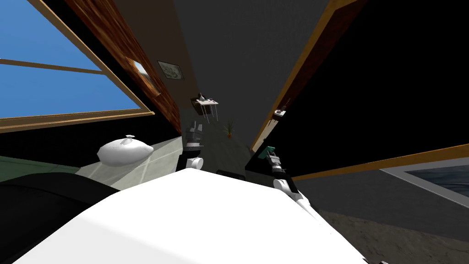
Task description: Pull the door open
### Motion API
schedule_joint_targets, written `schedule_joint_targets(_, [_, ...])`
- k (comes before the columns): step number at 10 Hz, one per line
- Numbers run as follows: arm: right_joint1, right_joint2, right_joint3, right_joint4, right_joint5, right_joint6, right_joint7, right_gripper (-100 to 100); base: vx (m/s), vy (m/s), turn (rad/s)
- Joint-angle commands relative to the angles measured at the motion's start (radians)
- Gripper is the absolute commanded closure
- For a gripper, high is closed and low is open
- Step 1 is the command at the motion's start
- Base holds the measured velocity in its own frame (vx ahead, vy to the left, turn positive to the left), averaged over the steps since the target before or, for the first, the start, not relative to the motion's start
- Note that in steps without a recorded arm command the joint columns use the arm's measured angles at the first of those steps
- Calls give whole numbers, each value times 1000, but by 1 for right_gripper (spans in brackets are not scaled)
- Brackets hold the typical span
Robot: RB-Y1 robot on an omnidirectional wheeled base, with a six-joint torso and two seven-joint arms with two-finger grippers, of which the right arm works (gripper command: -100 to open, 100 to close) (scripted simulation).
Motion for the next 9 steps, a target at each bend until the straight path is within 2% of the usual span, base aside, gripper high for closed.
schedule_joint_targets(1, [5, -10, 14, -1, 7, -10, -15, 100, -191, -68, 110])
schedule_joint_targets(7, [13, -53, 51, -7, 28, -47, -63, 100, -202, -85, 134])
schedule_joint_targets(9, [12, -52, 53, -4, 29, -45, -64, 100, -139, -57, 68])
